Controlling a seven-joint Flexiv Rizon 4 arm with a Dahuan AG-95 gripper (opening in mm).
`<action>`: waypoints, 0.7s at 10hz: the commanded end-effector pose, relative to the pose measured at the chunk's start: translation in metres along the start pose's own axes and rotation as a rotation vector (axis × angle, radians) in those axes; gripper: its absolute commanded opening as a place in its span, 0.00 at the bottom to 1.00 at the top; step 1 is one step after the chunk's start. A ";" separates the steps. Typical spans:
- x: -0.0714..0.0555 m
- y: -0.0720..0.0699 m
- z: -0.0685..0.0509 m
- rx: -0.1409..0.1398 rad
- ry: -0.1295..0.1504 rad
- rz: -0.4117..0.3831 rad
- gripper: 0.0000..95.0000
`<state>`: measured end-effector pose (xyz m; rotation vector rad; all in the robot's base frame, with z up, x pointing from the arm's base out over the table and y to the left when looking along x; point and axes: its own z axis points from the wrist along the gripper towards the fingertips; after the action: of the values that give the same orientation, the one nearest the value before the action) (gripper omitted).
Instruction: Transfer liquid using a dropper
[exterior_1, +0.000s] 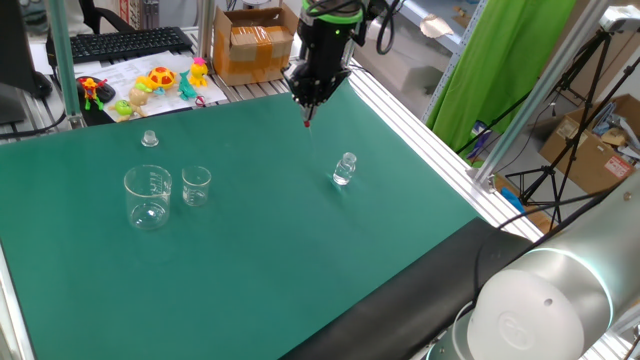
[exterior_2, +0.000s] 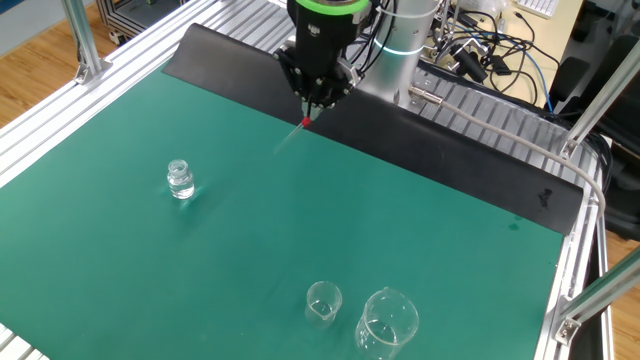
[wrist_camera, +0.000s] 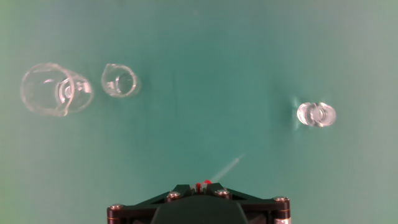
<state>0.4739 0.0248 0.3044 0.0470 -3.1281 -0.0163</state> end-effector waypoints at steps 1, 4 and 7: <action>0.000 0.000 0.000 -0.050 -0.013 -0.111 0.00; 0.000 0.001 0.000 -0.072 -0.021 -0.147 0.00; -0.002 0.015 -0.005 -0.103 -0.020 -0.126 0.00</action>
<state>0.4739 0.0384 0.3086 0.2769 -3.1341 -0.1892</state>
